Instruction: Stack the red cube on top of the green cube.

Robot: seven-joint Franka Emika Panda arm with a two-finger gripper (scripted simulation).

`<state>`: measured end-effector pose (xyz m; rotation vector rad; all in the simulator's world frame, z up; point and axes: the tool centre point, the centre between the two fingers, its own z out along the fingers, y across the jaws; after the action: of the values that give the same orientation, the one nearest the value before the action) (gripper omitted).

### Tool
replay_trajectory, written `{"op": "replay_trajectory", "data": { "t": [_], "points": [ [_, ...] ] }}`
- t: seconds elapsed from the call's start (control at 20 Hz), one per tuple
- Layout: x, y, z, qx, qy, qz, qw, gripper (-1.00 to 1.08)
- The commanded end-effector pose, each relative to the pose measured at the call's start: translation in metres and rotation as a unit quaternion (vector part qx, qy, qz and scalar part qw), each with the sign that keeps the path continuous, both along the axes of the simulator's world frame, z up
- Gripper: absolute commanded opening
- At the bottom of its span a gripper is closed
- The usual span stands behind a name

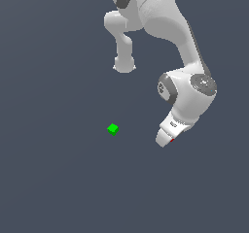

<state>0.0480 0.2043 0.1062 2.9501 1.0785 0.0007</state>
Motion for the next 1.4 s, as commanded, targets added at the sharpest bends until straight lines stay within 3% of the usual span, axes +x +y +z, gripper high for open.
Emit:
{"op": "replay_trajectory", "data": {
  "t": [0.0, 0.4, 0.75, 1.05, 1.35],
  "points": [
    [0.000, 0.000, 0.009, 0.000, 0.000, 0.000, 1.0000, -1.00],
    [0.000, -0.002, 0.012, 0.000, 0.000, 0.000, 1.0000, -1.00],
    [-0.006, -0.023, 0.008, 0.000, 0.000, 0.000, 1.0000, -1.00],
    [-0.019, -0.065, -0.002, 0.000, 0.000, 0.000, 1.0000, -1.00],
    [-0.038, -0.131, -0.016, 0.000, 0.000, -0.001, 1.0000, -1.00]
  ]
}}
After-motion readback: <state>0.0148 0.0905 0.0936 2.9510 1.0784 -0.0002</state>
